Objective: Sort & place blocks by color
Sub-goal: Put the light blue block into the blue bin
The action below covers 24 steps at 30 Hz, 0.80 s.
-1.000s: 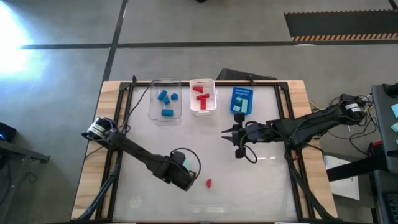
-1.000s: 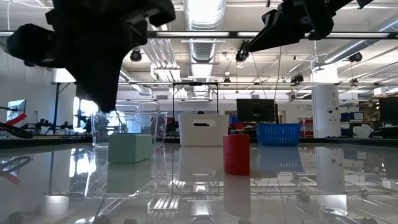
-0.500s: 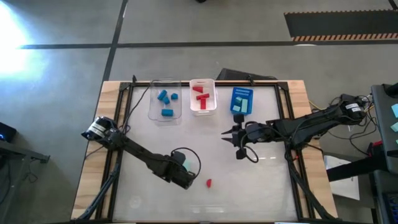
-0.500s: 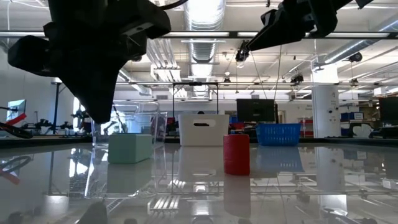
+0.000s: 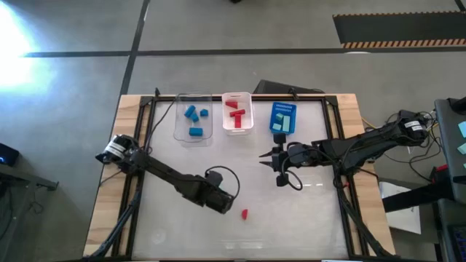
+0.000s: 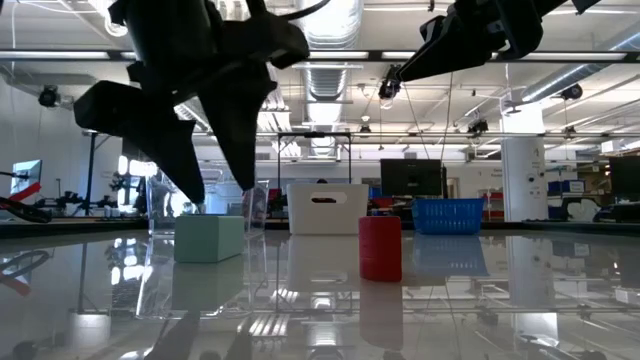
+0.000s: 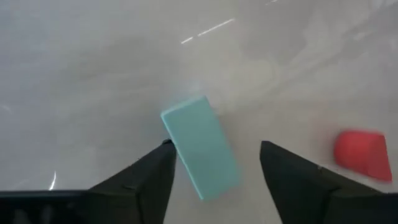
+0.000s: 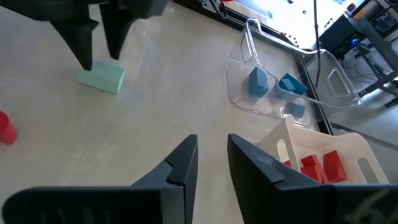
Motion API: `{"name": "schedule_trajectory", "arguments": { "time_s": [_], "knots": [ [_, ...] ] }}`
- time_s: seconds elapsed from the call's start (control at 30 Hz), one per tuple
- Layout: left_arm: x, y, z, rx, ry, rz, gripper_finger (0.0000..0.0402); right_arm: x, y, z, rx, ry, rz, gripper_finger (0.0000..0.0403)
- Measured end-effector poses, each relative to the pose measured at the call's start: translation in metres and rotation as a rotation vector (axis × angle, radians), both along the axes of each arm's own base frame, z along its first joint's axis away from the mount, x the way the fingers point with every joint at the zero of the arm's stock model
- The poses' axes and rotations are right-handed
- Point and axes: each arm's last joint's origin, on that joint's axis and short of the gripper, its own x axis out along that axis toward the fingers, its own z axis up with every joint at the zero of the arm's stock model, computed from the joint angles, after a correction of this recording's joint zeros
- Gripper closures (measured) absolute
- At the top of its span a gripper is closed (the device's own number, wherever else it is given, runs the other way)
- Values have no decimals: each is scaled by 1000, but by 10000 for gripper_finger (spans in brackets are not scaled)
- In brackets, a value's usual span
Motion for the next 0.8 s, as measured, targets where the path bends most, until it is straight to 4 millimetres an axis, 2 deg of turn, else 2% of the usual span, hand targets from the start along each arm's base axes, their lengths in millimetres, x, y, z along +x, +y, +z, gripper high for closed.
{"name": "schedule_trajectory", "arguments": {
  "time_s": [0.17,0.3,0.5,0.63,0.8],
  "knots": [
    [0,3,-7,-2,7,37,156,0,0,0,6,1,-3,326],
    [3,2,-15,7,9,41,153,0,0,0,6,5,-4,326],
    [8,1,-39,47,64,37,156,0,0,-1,6,6,-3,326],
    [8,1,-43,63,83,20,192,0,0,-1,6,7,-4,326],
    [8,2,-41,85,80,-20,284,-2,0,-2,1,29,-4,326]
  ]
}}
